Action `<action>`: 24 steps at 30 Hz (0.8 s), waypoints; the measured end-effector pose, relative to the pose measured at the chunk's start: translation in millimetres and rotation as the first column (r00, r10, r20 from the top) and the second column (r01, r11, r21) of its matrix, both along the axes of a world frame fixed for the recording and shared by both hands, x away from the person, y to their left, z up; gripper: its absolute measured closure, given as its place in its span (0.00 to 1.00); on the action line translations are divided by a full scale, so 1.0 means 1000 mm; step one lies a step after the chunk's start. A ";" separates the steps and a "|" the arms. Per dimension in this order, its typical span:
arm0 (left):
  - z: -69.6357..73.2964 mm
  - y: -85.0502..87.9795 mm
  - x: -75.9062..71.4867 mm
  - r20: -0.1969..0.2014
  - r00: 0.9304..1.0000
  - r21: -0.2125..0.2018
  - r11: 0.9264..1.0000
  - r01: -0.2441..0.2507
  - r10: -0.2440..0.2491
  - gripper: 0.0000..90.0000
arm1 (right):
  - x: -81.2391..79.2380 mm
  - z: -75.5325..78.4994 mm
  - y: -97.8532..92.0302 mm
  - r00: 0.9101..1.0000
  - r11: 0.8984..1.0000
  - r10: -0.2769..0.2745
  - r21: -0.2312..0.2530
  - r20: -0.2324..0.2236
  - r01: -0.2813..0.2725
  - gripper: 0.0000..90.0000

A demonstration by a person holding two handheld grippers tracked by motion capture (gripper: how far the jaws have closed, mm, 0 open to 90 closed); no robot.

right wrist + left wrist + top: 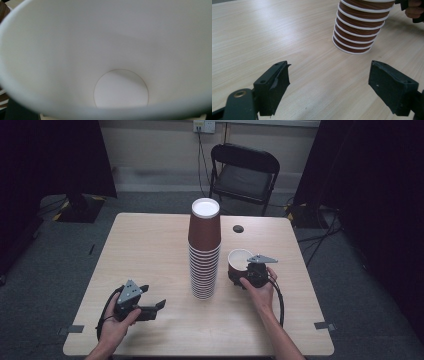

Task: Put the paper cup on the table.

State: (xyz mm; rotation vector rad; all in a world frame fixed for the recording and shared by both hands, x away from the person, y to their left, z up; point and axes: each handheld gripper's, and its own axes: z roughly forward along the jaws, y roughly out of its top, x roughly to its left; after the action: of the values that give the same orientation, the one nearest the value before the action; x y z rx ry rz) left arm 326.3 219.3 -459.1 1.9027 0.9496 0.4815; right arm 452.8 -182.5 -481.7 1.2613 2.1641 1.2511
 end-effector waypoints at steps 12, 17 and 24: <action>-0.001 0.000 0.001 -0.003 1.000 0.007 1.000 0.002 -0.001 0.19 | -0.011 -0.005 -0.009 1.000 1.000 -0.004 -0.022 -0.026 0.003 0.15; -0.001 0.001 0.002 -0.007 1.000 0.010 1.000 0.000 0.000 0.19 | -0.016 -0.003 -0.015 0.999 1.000 0.002 -0.012 -0.034 -0.003 0.15; -0.004 0.002 0.005 -0.029 0.999 0.029 0.999 -0.020 0.020 0.19 | -0.026 0.004 -0.021 0.998 1.000 0.024 -0.011 -0.059 -0.025 0.14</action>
State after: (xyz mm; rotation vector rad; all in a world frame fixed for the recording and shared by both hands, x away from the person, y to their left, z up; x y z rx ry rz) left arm 331.1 220.9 -463.5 1.9328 0.9868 0.4824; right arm 427.1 -203.2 -477.5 1.2855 2.2311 1.2236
